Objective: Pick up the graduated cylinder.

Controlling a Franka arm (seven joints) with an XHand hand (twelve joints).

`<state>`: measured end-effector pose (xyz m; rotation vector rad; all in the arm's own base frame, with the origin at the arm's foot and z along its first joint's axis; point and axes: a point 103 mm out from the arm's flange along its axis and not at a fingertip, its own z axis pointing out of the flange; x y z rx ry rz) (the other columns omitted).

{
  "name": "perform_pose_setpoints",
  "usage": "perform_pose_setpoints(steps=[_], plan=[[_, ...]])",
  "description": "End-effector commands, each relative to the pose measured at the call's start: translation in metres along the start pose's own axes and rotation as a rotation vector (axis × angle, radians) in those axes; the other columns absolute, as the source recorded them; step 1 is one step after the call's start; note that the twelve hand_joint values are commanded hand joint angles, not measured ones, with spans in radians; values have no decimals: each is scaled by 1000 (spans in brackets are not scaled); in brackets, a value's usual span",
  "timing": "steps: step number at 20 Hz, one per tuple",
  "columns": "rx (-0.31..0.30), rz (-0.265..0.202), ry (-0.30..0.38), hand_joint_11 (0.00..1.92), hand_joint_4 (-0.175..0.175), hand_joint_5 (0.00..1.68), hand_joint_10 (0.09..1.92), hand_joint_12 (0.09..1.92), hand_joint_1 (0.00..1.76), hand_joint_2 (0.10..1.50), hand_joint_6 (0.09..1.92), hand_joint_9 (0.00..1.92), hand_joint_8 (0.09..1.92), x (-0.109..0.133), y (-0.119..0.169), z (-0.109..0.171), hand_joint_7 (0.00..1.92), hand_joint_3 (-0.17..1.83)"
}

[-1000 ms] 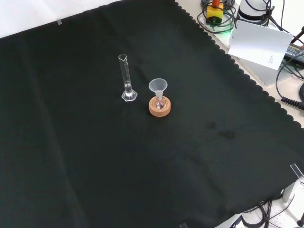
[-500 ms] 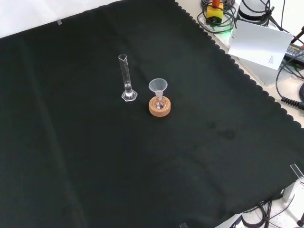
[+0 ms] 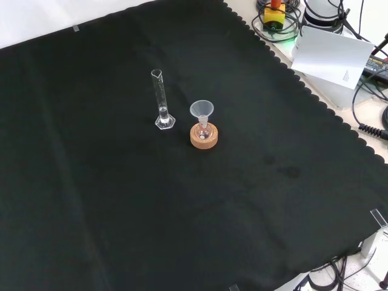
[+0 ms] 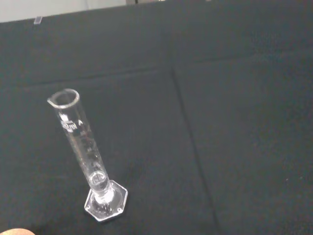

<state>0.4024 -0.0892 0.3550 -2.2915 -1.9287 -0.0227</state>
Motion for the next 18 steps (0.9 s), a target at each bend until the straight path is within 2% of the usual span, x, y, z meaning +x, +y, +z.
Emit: perform_pose_setpoints(steps=[1,8,9,13,18], plan=[[-11,-32,89,83,-32,273,87,1381,156,1299,87,530,518,-24,47,50,70,20],[19,-67,156,110,-39,289,87,1388,218,1253,87,574,548,-28,54,92,114,-1],[25,-70,162,121,-41,296,127,1388,229,1245,87,573,565,-29,54,98,127,-6],[47,-89,191,152,-44,314,503,1387,280,1214,87,448,614,-30,54,118,151,-29],[57,-131,228,158,-44,320,631,1388,340,1175,87,396,630,-29,53,142,155,-57]])
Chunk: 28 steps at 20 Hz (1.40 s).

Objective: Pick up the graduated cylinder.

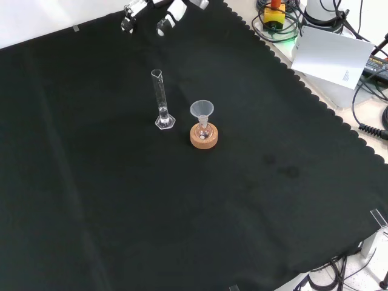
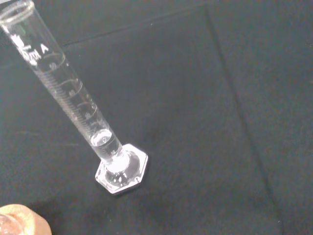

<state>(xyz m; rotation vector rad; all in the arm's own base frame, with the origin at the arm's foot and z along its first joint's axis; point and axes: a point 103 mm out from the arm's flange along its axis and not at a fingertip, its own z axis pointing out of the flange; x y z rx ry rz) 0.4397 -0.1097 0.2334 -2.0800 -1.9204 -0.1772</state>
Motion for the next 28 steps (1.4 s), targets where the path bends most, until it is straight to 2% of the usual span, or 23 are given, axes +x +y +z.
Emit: perform_pose_setpoints(steps=[1,8,15,20,22,28], plan=[[2,-44,50,158,-44,320,635,1388,345,1171,87,391,631,-8,2,30,155,-60],[14,-94,71,145,-44,324,644,1388,368,1146,87,374,633,-7,8,53,152,-76],[49,-95,67,134,-42,327,651,1392,387,1132,87,367,635,-4,11,70,150,-88],[43,-109,80,131,-42,328,656,1395,411,1124,87,367,638,-5,10,74,152,-97],[31,-135,99,129,-41,337,661,1396,468,1108,87,378,643,-6,8,78,162,-107],[52,-178,162,128,-37,382,661,1395,675,1046,87,407,651,-4,9,101,195,-153]])
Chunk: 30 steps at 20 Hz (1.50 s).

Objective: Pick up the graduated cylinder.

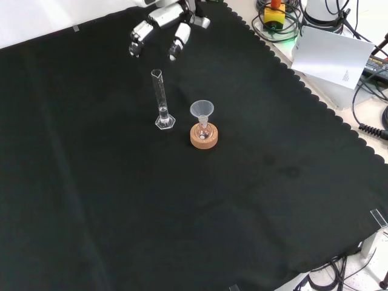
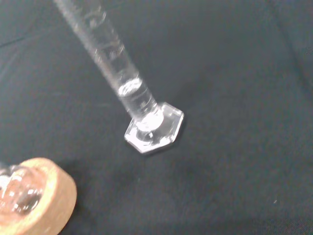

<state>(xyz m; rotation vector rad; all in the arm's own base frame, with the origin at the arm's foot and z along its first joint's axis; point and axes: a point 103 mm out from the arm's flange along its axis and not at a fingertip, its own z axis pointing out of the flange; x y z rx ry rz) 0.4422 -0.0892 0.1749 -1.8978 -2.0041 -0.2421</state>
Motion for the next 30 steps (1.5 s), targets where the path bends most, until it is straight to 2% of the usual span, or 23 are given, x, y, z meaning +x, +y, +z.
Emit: perform_pose_setpoints(steps=[1,7,15,25,30], plan=[[10,-54,103,128,-36,389,658,1394,693,1041,87,409,650,-9,1,42,198,-160],[-7,-86,206,144,-37,461,633,1379,781,1011,87,453,646,-7,10,55,251,-175],[-10,-144,275,187,-38,474,612,1368,850,989,87,511,635,-1,21,66,282,-175],[-25,-192,422,311,-40,488,565,1325,935,974,87,589,618,8,39,76,324,-175],[-30,-241,471,346,-41,523,556,1312,980,978,87,601,627,15,44,81,373,-175]])
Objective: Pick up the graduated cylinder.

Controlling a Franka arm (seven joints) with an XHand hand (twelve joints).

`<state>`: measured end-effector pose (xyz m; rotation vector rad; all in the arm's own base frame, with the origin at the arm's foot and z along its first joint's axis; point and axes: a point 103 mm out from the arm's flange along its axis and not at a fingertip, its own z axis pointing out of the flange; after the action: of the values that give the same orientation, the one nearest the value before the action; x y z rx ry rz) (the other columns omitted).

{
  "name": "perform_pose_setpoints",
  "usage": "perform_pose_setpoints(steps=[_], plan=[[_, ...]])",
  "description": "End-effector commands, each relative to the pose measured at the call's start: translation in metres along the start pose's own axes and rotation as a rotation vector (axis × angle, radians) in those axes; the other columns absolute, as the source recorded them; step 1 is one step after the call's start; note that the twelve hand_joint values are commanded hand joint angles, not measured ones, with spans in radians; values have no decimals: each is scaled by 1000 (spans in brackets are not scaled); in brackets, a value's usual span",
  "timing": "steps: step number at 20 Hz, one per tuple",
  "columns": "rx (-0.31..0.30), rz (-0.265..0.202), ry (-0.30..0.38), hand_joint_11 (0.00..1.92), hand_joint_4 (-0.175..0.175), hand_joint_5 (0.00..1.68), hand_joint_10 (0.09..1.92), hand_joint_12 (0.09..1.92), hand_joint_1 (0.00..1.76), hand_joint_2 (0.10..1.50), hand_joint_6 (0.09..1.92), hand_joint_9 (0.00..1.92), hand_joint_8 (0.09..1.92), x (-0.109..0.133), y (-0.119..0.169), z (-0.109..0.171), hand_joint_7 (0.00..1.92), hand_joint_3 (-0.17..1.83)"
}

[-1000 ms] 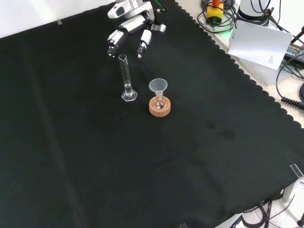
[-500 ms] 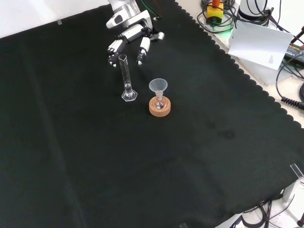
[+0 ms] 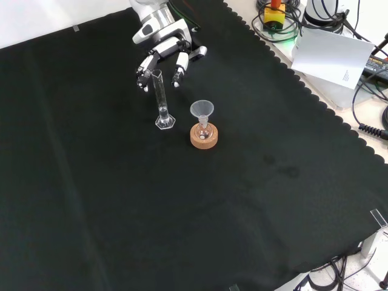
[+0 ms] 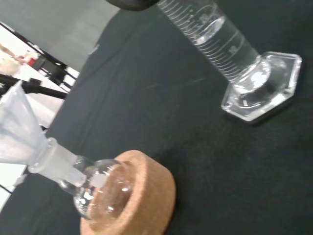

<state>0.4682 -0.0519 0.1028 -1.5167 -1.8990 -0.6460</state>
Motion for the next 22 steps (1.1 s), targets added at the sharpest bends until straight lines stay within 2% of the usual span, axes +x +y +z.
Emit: perform_pose_setpoints(steps=[1,7,13,19,22], plan=[[-5,-60,70,354,-42,534,552,1305,984,977,87,611,624,6,8,9,387,-175],[-14,-102,113,393,-42,578,534,1286,1004,975,87,651,611,11,12,13,439,-175],[3,-131,140,405,-41,583,524,1282,1016,969,87,654,602,15,16,22,446,-175],[10,-130,154,414,-41,589,520,1280,1081,966,91,660,594,15,19,29,438,-175],[9,-134,181,420,-38,607,519,1279,1106,972,101,666,593,14,20,31,440,-175]])
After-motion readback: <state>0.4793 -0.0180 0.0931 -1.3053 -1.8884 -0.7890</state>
